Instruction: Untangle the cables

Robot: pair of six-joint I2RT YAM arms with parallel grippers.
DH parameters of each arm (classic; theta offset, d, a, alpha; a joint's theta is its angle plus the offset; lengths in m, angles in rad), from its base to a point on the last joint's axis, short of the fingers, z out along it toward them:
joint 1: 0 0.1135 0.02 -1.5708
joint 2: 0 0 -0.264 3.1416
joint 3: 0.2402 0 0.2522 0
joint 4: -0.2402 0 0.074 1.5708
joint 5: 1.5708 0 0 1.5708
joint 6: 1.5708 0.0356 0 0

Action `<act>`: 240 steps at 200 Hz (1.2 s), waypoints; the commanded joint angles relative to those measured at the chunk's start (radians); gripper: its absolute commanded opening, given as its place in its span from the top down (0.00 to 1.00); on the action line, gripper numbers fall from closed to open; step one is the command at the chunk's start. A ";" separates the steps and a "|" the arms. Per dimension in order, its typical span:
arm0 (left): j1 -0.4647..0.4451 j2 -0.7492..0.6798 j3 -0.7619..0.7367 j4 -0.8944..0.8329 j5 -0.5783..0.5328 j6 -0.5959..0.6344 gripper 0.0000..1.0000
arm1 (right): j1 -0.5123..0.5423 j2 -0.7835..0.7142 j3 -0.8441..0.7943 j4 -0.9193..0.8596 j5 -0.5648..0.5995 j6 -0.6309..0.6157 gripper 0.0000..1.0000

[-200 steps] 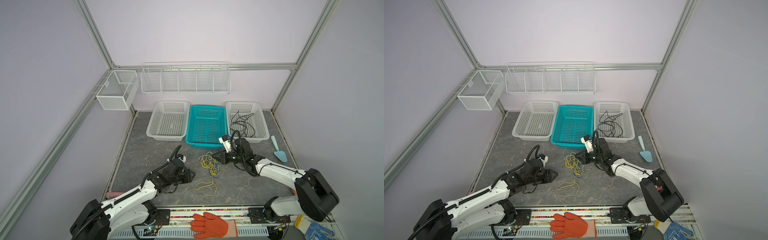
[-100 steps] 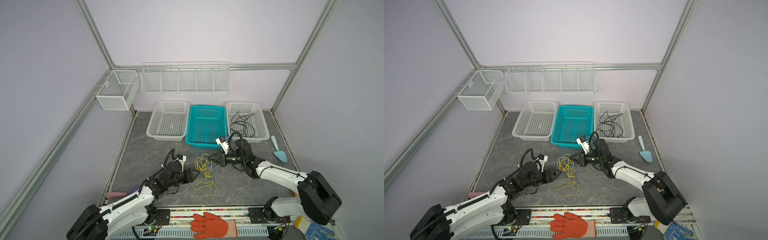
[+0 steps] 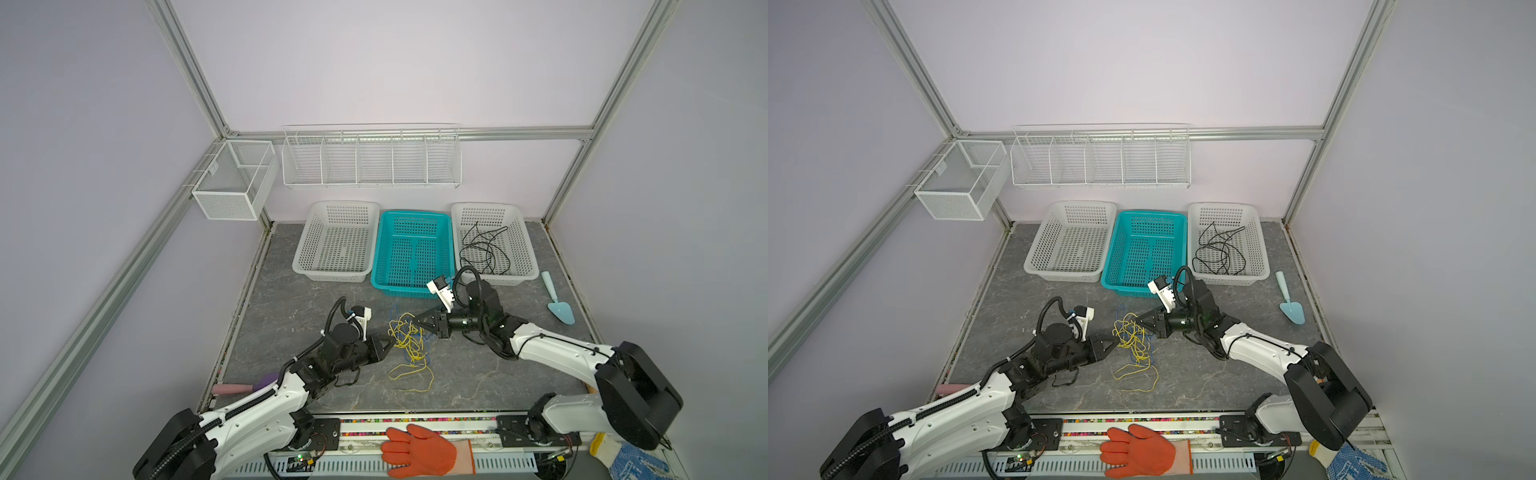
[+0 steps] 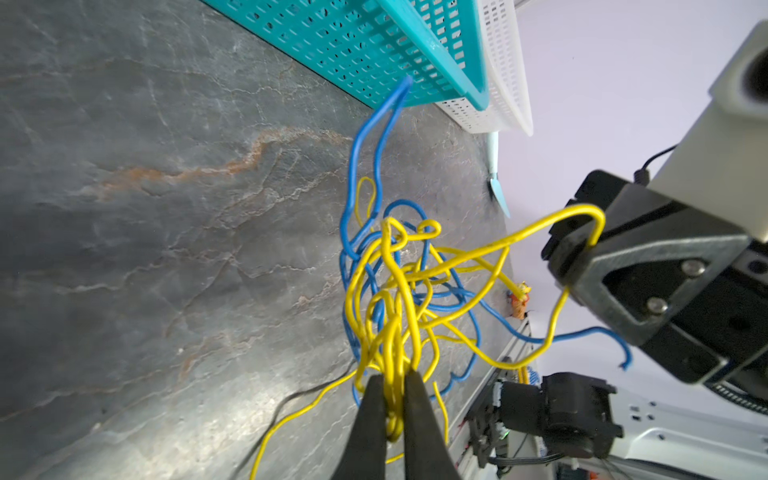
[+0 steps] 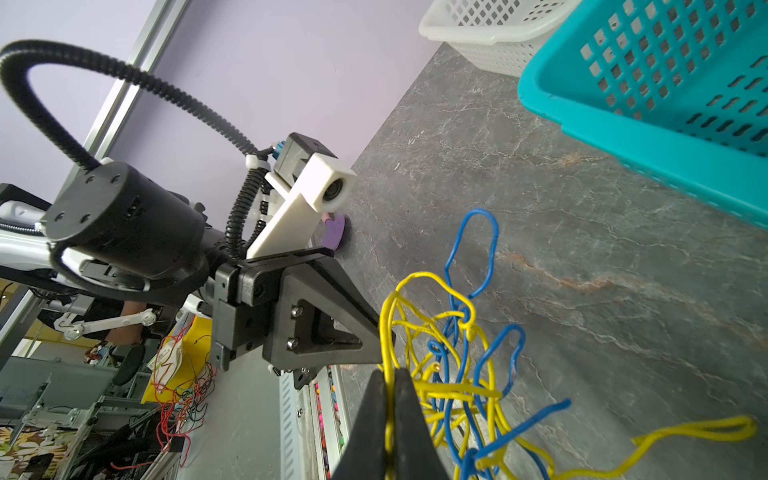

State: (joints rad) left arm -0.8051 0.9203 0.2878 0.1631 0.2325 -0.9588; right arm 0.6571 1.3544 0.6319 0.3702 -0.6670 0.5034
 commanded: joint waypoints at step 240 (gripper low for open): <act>0.205 -0.410 0.108 -0.803 -0.216 0.081 1.00 | -0.448 -0.495 -0.201 -0.351 0.568 0.194 0.94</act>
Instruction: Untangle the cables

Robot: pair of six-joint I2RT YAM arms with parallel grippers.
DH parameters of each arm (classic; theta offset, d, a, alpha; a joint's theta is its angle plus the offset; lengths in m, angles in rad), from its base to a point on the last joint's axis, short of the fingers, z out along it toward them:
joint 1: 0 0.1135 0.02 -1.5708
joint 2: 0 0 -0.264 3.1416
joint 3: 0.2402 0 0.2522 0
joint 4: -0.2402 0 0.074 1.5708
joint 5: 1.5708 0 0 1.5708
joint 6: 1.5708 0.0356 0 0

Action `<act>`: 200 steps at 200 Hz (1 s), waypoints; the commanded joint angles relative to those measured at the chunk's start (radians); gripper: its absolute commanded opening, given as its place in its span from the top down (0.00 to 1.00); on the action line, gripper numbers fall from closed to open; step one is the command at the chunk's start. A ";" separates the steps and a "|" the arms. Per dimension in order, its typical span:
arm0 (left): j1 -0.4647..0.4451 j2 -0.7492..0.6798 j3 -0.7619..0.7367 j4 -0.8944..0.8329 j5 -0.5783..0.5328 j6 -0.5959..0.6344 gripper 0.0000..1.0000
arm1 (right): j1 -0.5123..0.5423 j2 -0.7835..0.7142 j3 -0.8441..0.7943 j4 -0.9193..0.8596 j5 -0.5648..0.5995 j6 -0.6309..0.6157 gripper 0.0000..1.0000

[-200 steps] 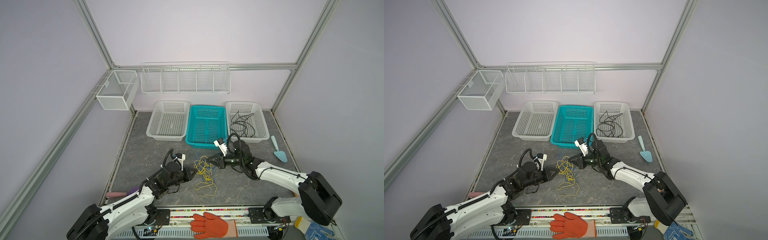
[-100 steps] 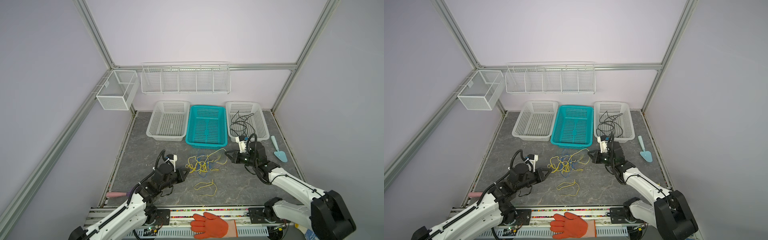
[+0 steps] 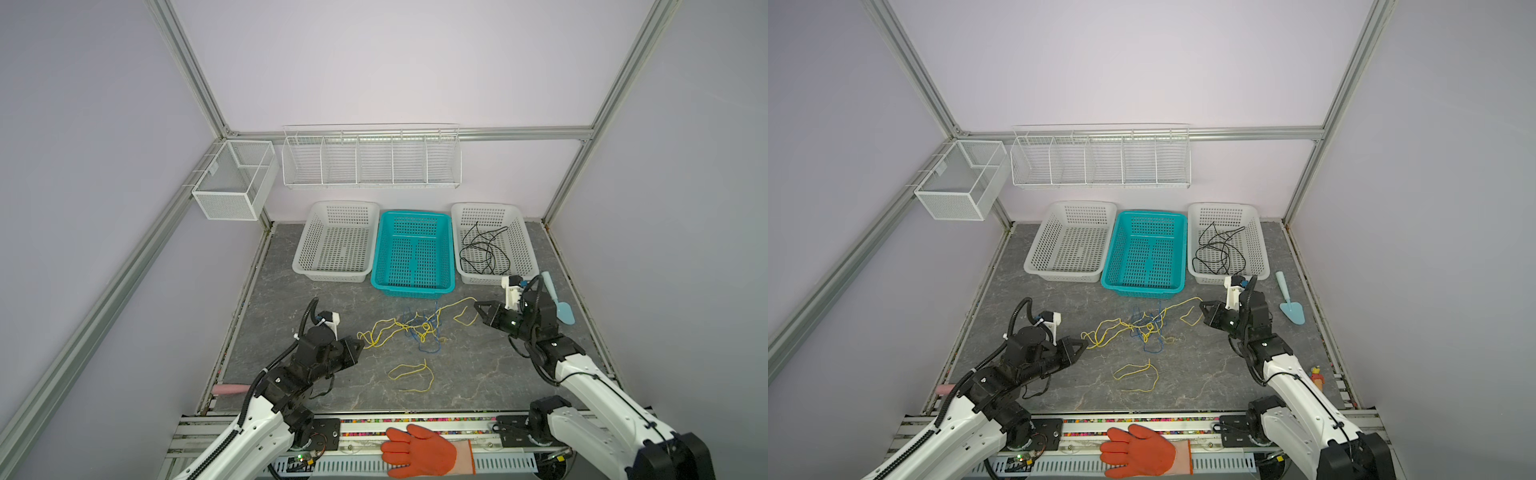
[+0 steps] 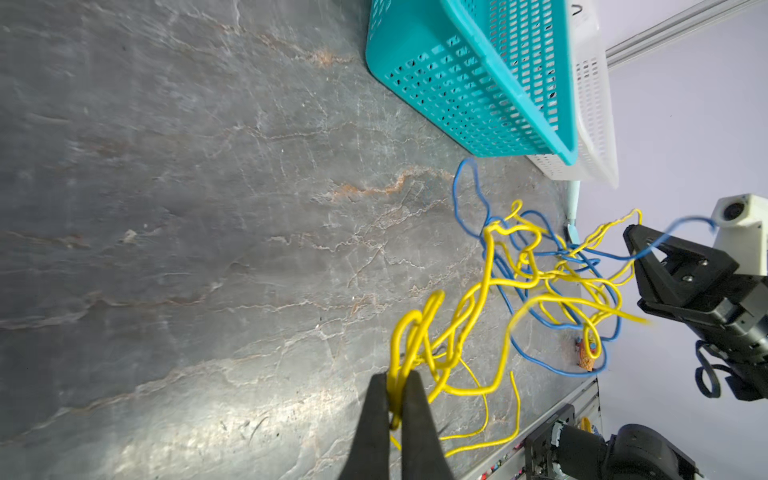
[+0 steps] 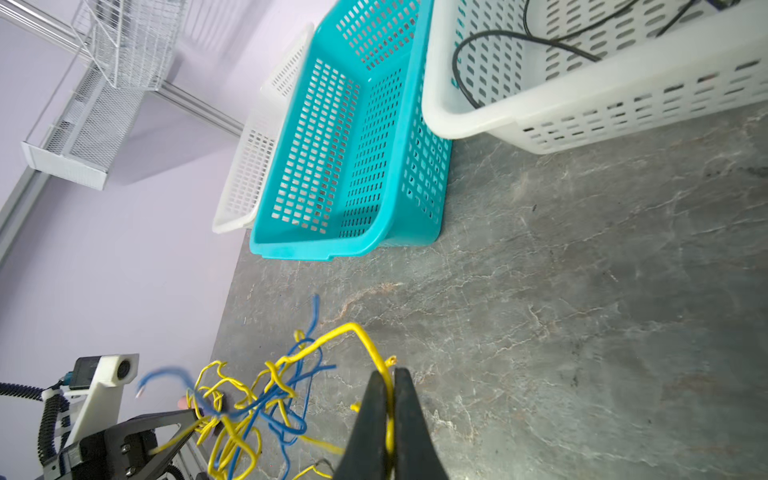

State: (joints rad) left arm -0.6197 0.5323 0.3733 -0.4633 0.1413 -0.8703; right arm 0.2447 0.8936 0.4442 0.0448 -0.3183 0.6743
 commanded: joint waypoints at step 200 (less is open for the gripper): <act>0.021 -0.146 0.339 -0.326 -0.300 0.012 1.00 | 0.028 0.225 0.053 0.028 0.115 -0.023 0.81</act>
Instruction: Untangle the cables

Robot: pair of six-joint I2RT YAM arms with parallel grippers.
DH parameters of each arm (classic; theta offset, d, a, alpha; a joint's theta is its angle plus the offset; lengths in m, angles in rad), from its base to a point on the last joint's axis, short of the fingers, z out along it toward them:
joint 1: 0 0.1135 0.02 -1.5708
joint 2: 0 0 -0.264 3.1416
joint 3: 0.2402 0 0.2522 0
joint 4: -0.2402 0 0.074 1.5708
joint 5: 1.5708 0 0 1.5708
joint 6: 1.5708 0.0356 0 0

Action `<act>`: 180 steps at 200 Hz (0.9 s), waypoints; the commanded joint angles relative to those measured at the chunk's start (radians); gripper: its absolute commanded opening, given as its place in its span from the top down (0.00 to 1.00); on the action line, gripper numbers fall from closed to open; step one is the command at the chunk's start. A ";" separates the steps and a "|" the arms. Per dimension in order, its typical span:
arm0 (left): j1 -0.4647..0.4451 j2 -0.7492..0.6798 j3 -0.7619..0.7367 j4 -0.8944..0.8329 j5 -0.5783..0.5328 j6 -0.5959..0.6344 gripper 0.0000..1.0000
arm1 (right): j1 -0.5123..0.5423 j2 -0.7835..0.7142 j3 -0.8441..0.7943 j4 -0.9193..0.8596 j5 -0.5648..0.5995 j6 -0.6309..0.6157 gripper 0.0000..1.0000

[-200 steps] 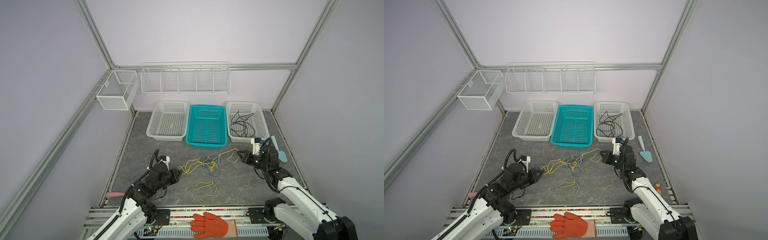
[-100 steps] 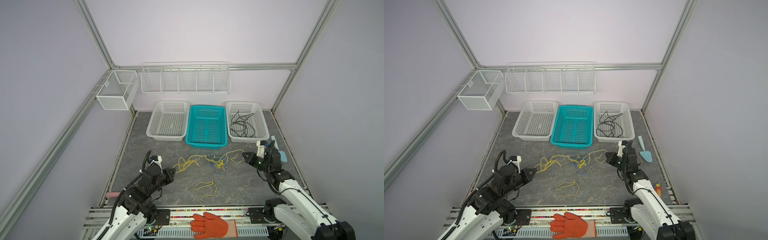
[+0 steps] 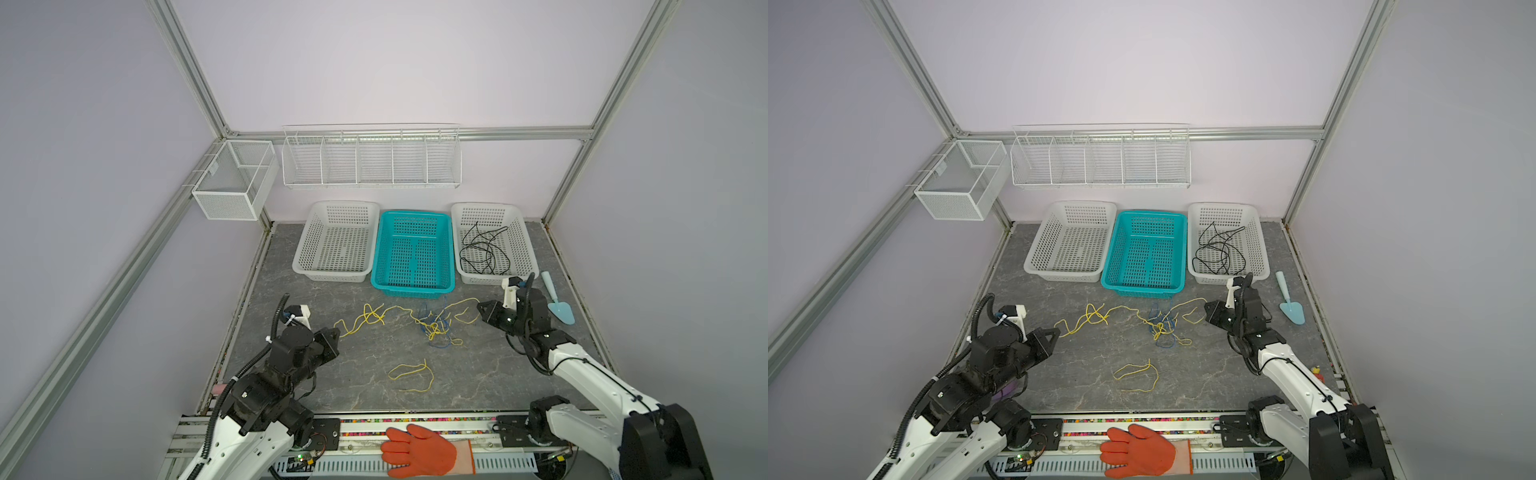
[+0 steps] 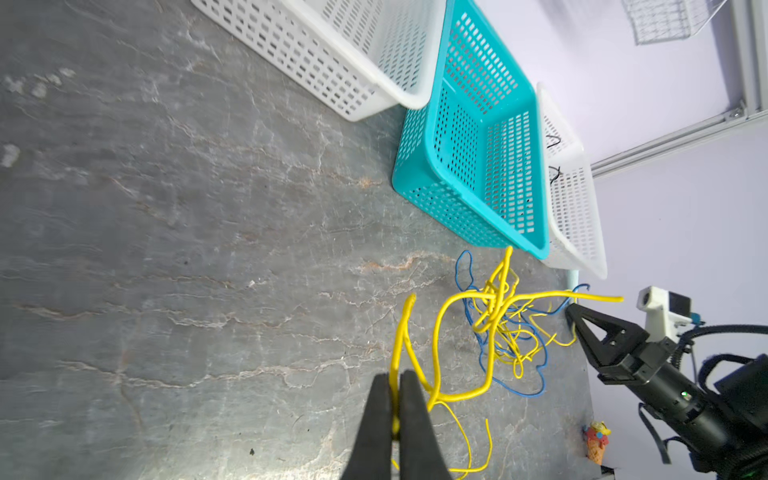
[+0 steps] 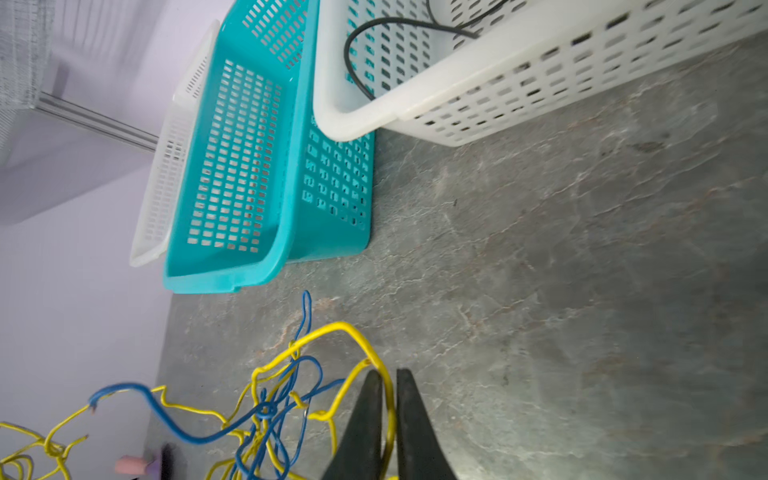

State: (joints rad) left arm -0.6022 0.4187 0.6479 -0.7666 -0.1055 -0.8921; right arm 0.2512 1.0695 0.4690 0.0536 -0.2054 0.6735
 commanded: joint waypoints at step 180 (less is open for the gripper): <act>0.003 0.130 0.224 0.200 0.215 0.159 1.00 | 0.415 0.009 0.212 0.195 -0.231 -0.257 0.45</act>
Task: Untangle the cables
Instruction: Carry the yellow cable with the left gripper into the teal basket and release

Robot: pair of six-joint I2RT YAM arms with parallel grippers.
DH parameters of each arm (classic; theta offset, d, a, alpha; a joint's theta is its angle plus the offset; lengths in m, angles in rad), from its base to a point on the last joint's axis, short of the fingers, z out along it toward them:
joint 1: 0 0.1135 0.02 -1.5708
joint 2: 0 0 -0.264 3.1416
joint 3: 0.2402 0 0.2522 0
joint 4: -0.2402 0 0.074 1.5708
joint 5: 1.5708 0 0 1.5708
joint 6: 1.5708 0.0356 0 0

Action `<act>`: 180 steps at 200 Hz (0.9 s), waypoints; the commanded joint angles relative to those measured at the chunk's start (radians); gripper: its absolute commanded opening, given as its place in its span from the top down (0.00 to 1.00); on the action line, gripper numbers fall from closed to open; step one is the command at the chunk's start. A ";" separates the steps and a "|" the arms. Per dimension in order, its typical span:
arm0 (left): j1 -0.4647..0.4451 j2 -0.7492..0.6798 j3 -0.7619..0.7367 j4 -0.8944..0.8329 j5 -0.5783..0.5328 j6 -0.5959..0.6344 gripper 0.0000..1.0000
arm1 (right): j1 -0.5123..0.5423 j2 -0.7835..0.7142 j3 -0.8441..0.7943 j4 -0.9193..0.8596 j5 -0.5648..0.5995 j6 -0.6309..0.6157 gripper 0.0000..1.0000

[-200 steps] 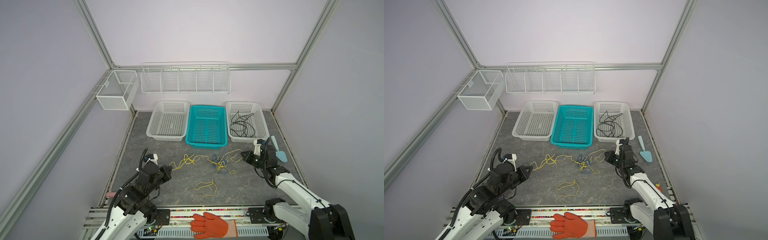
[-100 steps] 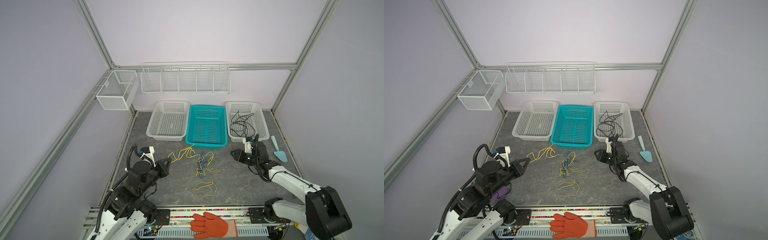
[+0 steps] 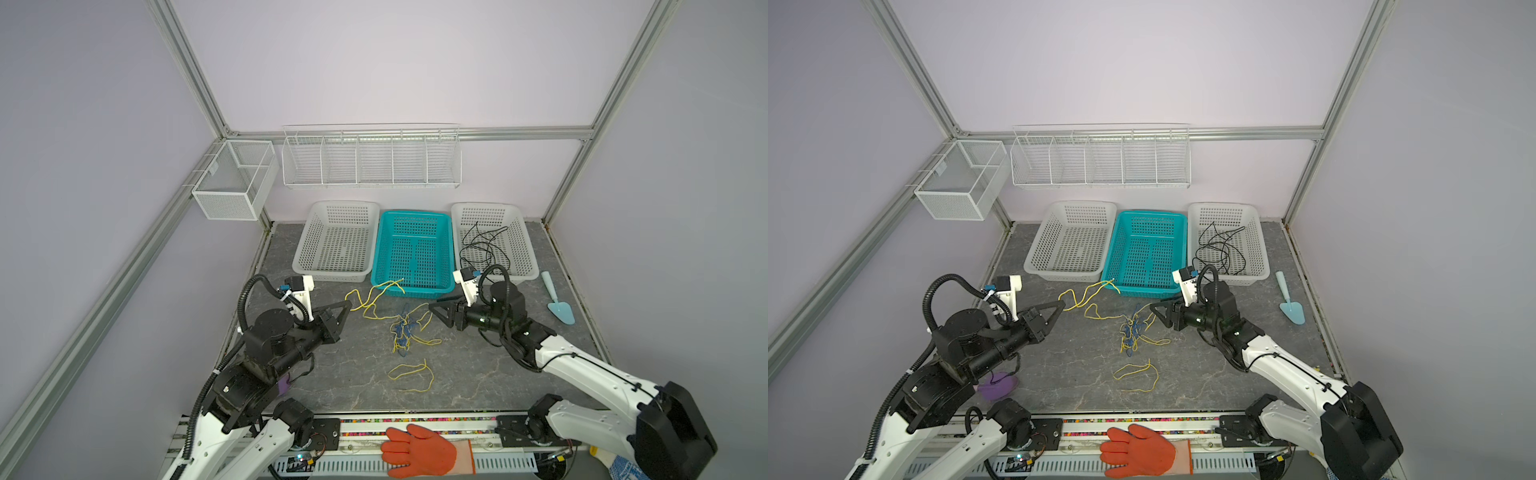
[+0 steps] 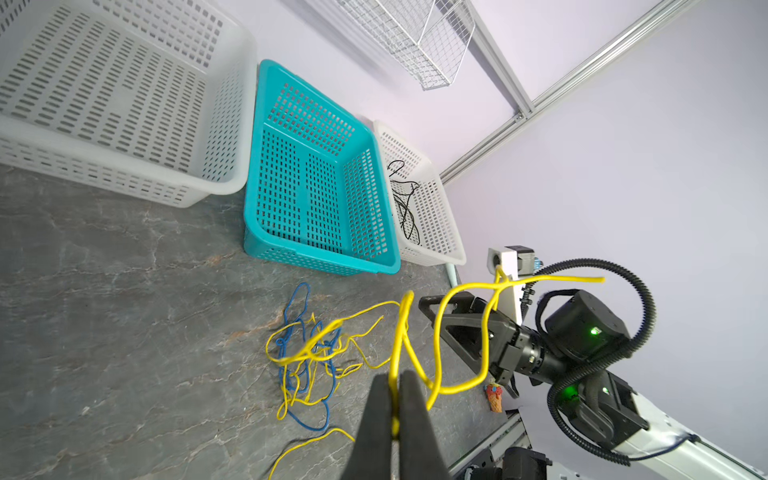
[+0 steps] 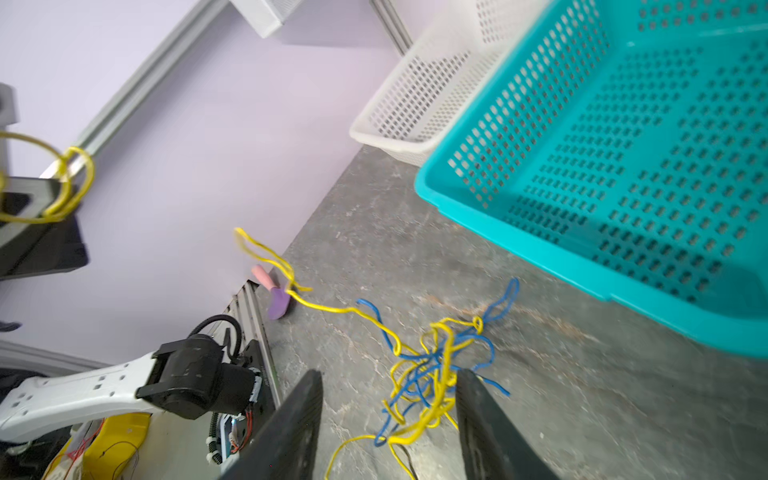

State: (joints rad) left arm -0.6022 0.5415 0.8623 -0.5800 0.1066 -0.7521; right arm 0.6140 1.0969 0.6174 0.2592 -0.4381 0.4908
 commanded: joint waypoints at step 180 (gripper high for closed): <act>0.037 0.861 0.566 -0.043 -0.134 0.263 1.00 | 0.000 -0.277 -0.118 -0.138 0.522 -0.039 0.11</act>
State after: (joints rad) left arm -0.5873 1.3106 1.3491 -0.5915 0.0040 -0.5392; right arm 0.6292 0.8474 0.5259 0.1234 0.0082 0.4194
